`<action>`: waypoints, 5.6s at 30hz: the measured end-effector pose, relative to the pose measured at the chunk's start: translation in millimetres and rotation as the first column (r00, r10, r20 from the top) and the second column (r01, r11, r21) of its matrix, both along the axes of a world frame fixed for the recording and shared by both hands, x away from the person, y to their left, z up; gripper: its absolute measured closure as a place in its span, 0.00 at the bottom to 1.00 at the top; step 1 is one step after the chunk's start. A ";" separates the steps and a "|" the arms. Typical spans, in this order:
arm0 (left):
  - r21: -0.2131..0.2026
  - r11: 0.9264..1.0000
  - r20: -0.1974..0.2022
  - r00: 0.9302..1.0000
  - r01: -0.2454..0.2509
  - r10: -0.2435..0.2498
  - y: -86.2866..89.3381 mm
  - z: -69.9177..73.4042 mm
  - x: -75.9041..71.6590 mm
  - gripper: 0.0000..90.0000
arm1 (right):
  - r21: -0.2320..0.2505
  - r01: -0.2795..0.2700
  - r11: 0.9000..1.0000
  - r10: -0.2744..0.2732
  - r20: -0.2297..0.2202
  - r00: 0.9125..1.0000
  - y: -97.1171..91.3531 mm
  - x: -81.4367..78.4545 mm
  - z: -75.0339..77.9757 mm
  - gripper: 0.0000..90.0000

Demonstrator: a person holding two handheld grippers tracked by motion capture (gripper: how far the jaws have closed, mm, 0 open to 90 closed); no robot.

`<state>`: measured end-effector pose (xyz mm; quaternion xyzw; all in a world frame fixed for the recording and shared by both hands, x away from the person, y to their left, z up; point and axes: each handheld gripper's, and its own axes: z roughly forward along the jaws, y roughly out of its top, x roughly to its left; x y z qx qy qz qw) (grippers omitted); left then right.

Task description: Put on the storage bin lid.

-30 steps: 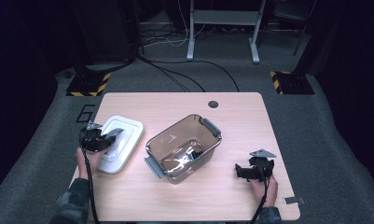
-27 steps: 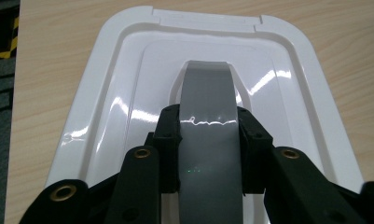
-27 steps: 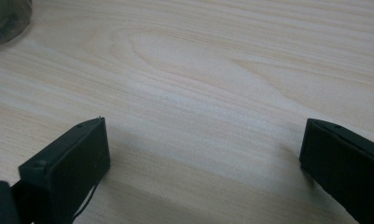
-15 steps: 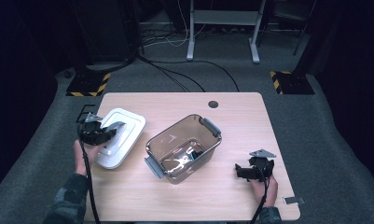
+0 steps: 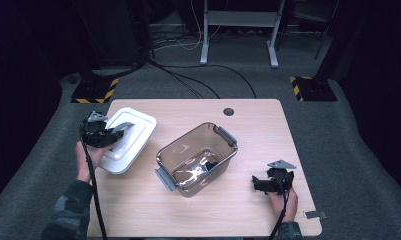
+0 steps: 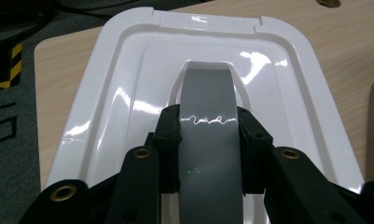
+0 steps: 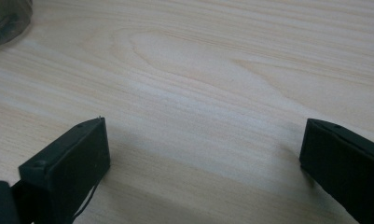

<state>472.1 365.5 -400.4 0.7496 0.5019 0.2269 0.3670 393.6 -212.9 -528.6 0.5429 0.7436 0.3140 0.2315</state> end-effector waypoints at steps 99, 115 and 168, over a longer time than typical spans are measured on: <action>-0.001 0.894 -0.041 0.893 0.449 -0.449 -204.8 50.0 -27.5 0.74 | 0.001 -0.003 1.000 0.003 0.001 1.000 0.0 0.2 0.0 0.01; -0.010 0.890 -0.072 0.887 0.457 -0.456 -225.6 32.7 -22.8 0.74 | 0.003 -0.002 1.000 0.002 0.002 1.000 -0.2 0.2 0.0 0.01; 0.045 0.925 0.012 0.925 0.378 -0.379 -152.4 67.6 -42.2 0.14 | 0.000 0.000 1.000 0.000 0.003 1.000 -0.1 0.1 0.0 0.02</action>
